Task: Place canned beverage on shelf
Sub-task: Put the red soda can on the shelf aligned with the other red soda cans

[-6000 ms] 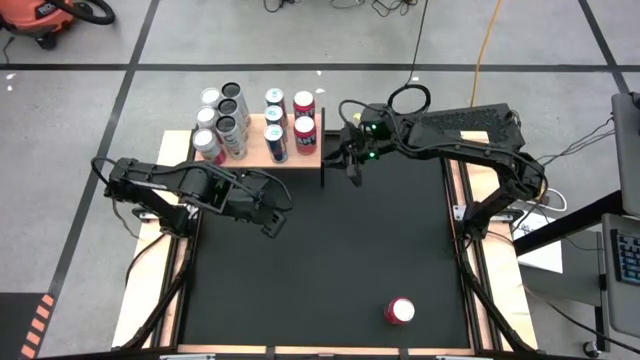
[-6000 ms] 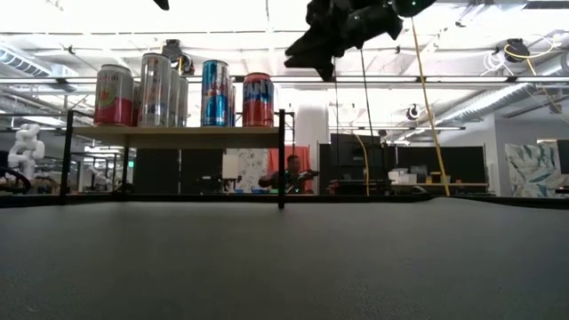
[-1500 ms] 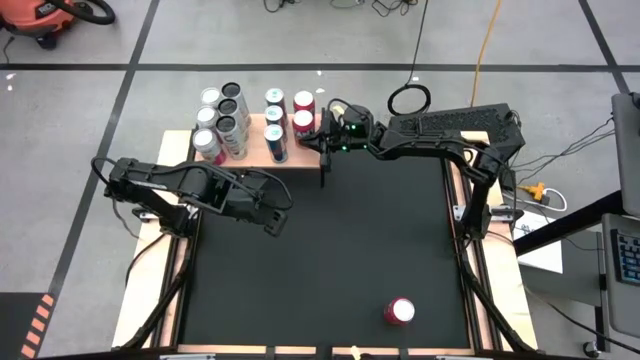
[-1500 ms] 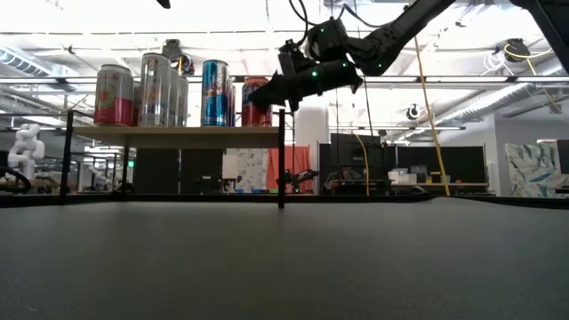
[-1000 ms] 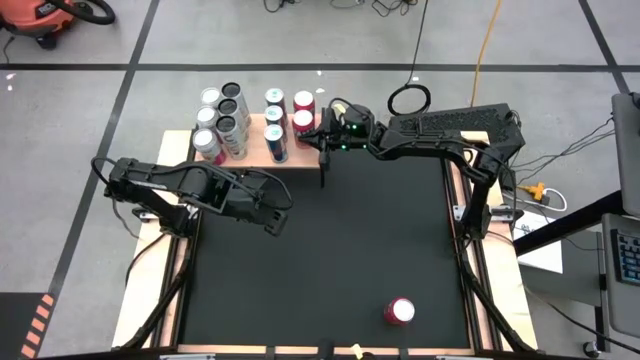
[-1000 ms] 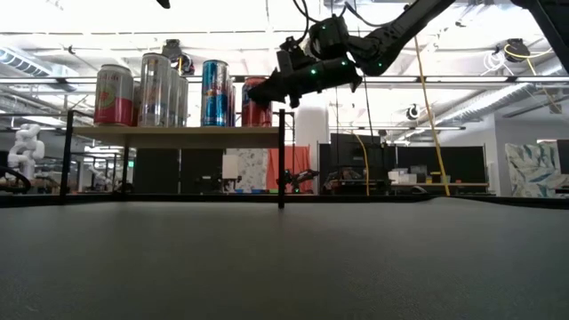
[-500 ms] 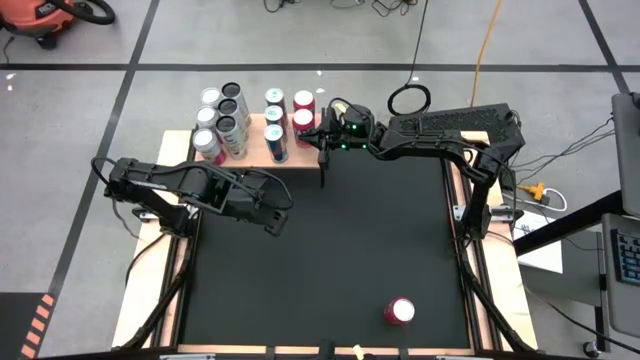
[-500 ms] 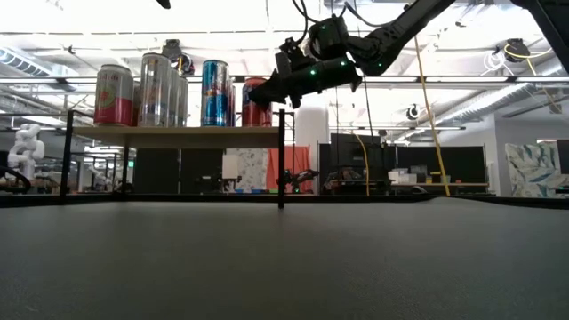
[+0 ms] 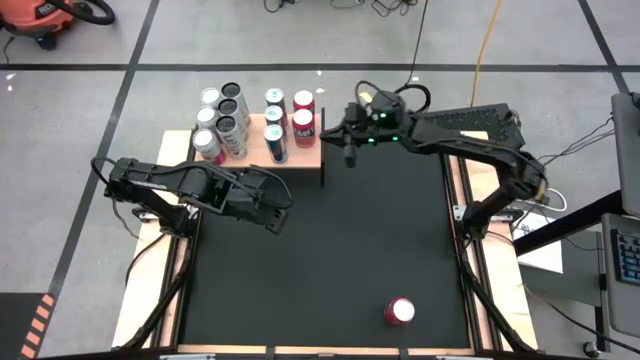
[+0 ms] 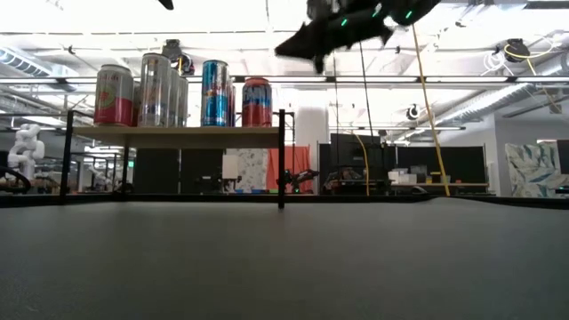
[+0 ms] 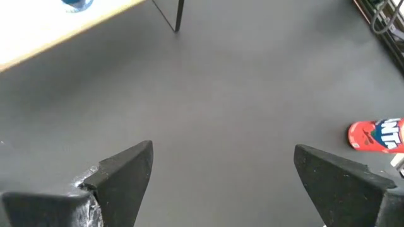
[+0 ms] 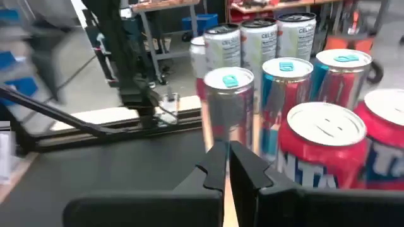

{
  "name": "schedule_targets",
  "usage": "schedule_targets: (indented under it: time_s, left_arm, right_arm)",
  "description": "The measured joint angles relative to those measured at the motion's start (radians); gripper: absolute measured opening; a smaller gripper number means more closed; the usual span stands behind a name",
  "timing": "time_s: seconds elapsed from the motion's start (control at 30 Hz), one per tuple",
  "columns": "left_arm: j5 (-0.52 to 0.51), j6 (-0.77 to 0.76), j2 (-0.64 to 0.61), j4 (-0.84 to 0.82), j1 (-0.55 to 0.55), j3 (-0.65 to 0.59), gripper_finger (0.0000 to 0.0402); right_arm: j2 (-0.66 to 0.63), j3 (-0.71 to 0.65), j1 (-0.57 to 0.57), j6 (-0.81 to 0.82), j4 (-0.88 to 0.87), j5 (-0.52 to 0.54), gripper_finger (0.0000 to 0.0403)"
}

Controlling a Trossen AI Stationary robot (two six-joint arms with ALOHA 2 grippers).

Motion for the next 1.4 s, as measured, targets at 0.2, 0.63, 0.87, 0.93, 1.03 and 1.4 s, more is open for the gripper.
schedule_targets:
  time_s: [0.2,0.63,0.87,0.93,1.03,1.4]
  left_arm:
    - [-0.024,0.018,0.0,0.0,-0.005,0.0,0.0384]
    - [-0.022,0.02,0.0,0.032,-0.079,0.0,0.0384]
    - [-0.038,0.074,0.007,0.2,-0.123,0.0,0.0384]
    - [-0.039,0.099,0.013,0.241,-0.128,0.0,0.0384]
    - [-0.039,0.108,0.028,0.297,-0.136,0.0,0.0384]
    - [0.058,0.296,0.147,0.517,-0.186,0.0,0.0384]
  right_arm:
    - [-0.186,0.0,0.033,0.066,-0.349,0.001,0.0]
    - [-0.463,0.0,0.138,0.186,-1.05,0.002,0.0]
    - [-0.555,0.0,0.196,0.189,-1.228,0.002,0.0]
    - [-0.574,0.0,0.205,0.168,-1.253,0.003,0.0]
    - [-0.6,0.0,0.208,0.129,-1.268,0.003,0.0]
    - [-0.648,0.0,0.207,0.027,-1.362,0.003,0.0]
